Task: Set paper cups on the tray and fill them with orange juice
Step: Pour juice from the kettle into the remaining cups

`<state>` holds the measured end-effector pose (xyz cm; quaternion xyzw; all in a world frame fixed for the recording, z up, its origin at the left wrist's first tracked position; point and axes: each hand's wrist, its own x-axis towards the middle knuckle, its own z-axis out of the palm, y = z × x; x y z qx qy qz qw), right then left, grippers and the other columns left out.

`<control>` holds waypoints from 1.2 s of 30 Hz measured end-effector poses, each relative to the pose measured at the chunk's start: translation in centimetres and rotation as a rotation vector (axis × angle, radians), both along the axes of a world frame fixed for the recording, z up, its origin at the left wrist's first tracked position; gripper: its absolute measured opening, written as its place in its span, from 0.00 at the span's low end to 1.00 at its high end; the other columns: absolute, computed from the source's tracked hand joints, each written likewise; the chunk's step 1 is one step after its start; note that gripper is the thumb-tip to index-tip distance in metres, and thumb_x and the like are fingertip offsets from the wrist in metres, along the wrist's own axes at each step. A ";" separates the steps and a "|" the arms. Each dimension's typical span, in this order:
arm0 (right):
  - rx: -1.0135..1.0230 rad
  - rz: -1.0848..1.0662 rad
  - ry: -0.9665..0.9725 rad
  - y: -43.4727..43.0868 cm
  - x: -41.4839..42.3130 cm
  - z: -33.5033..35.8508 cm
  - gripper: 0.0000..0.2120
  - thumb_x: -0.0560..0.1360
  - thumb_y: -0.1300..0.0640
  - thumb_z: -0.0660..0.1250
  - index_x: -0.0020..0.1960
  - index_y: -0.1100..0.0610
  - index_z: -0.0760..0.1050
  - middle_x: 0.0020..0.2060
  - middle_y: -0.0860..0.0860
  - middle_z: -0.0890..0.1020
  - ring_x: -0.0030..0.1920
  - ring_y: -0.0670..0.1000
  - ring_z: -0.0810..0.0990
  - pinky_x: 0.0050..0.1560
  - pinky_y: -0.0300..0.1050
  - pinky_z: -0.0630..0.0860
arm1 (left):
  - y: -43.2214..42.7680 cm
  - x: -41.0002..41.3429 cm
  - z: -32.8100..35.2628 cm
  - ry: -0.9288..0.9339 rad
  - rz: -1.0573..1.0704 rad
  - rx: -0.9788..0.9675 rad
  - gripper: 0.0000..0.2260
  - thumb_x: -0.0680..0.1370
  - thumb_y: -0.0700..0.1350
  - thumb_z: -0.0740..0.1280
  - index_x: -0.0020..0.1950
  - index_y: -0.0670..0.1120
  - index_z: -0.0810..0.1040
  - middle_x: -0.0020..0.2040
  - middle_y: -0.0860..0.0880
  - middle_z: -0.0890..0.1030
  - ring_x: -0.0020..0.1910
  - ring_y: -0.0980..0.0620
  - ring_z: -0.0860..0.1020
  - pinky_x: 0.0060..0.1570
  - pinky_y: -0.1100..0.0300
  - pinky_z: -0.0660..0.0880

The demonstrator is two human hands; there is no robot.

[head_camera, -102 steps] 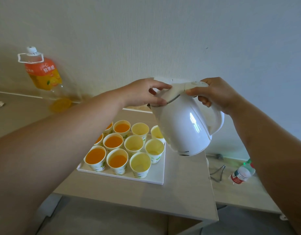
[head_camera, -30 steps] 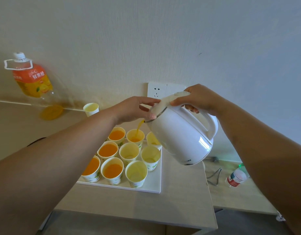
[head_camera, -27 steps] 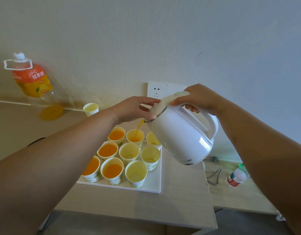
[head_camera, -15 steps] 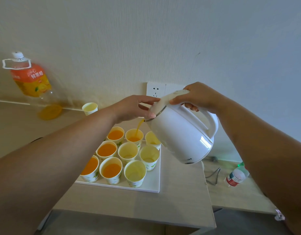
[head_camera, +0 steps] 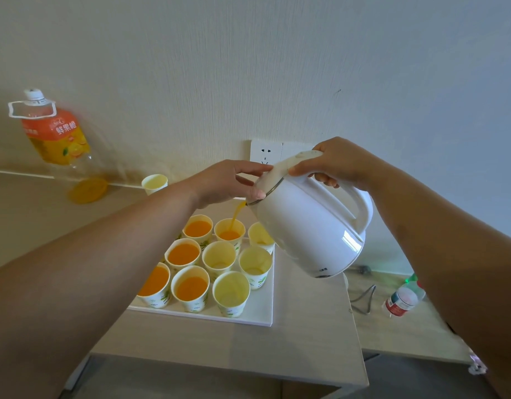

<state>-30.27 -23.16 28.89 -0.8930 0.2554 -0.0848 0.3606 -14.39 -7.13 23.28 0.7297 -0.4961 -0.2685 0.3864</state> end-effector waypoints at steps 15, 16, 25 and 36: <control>-0.020 -0.010 0.013 0.5 -0.3 0.5 0.17 0.66 0.49 0.75 0.33 0.58 0.70 0.23 0.49 0.72 0.20 0.43 0.67 0.23 0.34 0.65 | 0.3 -0.2 0.0 0.020 -0.028 -0.023 0.25 0.74 0.47 0.72 0.70 0.55 0.73 0.62 0.56 0.77 0.57 0.57 0.76 0.47 0.71 0.70; -0.021 -0.012 0.018 0.6 -0.3 0.5 0.17 0.66 0.49 0.75 0.34 0.58 0.70 0.23 0.49 0.72 0.20 0.43 0.67 0.23 0.34 0.65 | 0.3 -0.1 -0.1 0.025 -0.032 -0.024 0.25 0.74 0.47 0.72 0.70 0.55 0.73 0.63 0.56 0.77 0.57 0.56 0.76 0.47 0.71 0.70; -0.047 -0.015 0.035 0.8 -0.3 0.5 0.18 0.66 0.48 0.75 0.34 0.59 0.71 0.24 0.50 0.73 0.22 0.46 0.68 0.27 0.38 0.66 | 0.4 0.1 -0.4 0.044 -0.044 -0.036 0.24 0.74 0.46 0.72 0.69 0.55 0.73 0.62 0.57 0.78 0.57 0.60 0.76 0.49 0.69 0.71; -0.066 -0.024 0.043 1.1 -0.4 0.7 0.18 0.66 0.47 0.75 0.36 0.59 0.71 0.25 0.51 0.73 0.21 0.45 0.68 0.27 0.37 0.66 | 0.5 0.0 -0.5 0.036 -0.050 -0.052 0.23 0.74 0.46 0.72 0.69 0.55 0.74 0.60 0.58 0.78 0.56 0.62 0.76 0.49 0.70 0.70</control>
